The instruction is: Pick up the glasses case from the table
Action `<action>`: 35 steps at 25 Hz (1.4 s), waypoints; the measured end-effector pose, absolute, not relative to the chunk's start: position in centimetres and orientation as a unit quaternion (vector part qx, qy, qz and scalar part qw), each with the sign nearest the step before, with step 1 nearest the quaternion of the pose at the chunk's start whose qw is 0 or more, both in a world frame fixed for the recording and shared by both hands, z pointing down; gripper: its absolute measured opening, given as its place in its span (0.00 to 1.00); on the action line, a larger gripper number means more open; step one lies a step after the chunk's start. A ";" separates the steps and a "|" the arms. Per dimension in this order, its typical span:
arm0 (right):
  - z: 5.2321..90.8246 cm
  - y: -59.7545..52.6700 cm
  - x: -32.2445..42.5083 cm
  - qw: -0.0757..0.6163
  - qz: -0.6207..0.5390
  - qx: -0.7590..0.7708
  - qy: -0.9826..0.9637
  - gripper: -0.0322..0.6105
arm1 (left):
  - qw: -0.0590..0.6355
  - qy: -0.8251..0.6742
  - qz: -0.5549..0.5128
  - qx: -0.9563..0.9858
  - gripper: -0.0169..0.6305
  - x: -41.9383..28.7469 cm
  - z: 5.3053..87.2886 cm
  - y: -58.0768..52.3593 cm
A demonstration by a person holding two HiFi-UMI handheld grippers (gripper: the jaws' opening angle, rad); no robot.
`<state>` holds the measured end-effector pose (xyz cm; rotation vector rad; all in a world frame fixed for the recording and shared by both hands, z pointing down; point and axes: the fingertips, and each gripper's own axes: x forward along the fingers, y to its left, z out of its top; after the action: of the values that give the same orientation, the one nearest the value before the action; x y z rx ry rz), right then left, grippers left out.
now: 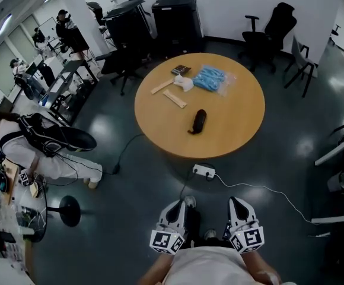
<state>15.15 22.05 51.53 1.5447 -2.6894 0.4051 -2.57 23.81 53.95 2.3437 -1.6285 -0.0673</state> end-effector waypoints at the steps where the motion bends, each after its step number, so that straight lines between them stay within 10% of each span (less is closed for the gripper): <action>1: 51.7 20.9 15.2 0.007 0.129 0.495 -0.859 0.07 | 0.143 -0.564 -0.024 0.813 0.04 -2.5 54.1 22.6; 35: 51.9 -14.0 10.7 0.006 0.118 0.534 -0.837 0.07 | 0.175 -0.491 0.020 0.853 0.04 -4.6 61.1 -16.7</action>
<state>10.69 -13.98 51.85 1.6697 -2.6207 0.3691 -4.64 -16.73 61.07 2.4184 -1.3902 0.0580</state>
